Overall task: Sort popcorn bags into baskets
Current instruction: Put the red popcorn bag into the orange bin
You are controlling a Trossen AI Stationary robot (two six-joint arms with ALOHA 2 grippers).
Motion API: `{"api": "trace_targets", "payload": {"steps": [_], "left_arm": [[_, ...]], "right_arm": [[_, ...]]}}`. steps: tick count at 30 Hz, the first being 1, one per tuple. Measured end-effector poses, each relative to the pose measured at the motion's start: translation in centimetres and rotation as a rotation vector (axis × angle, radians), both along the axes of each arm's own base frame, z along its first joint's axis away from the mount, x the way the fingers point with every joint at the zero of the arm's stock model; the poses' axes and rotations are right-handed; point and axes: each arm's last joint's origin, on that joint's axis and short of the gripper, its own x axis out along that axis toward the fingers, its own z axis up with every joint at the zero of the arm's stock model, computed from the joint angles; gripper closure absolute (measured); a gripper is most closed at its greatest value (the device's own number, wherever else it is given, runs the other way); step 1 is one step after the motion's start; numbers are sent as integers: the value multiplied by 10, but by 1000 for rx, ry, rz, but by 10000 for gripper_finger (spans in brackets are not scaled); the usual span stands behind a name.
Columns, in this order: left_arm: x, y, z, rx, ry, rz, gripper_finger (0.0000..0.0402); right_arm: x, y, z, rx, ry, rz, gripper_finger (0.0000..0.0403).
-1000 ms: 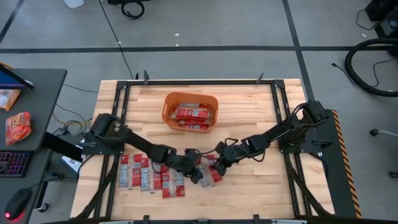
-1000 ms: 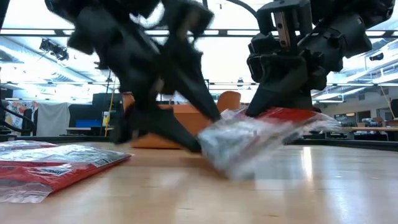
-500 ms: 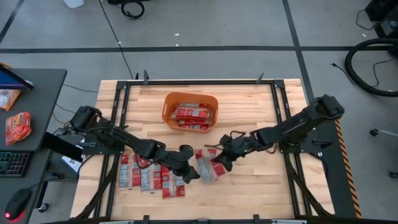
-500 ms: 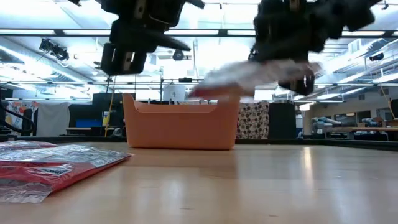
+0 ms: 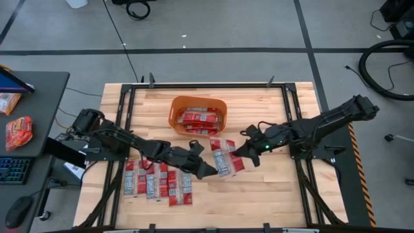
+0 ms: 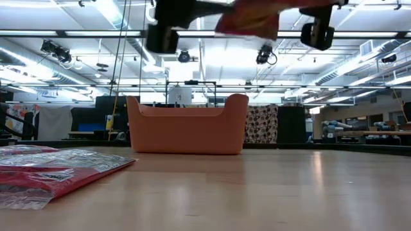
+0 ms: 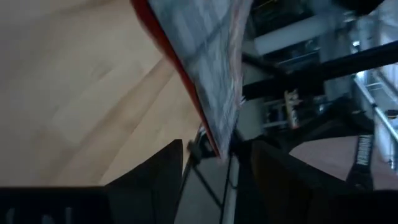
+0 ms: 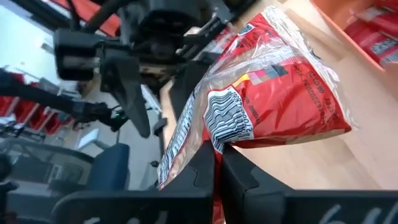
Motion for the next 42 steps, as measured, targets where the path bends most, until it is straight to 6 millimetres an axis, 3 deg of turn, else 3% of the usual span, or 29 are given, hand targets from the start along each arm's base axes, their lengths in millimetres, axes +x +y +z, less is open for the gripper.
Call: {"api": "trace_targets", "payload": {"steps": [6,14,27,35,42], "left_arm": [[7,16,8,16,-90,81,207],[11,32,14,34,-150,209,218],[14,48,13,118,-144,246,378],[14,80,17,176,-120,314,371],[-5,120,30,354,0,434,373]], "right_arm": [[-7,-2,8,1,-34,-20,393],[-2,-4,9,-25,-69,-110,387],[-1,-12,10,-91,-82,-125,349],[-27,-42,20,-99,-31,-111,275],[-54,-53,16,-178,101,-119,255]]}}
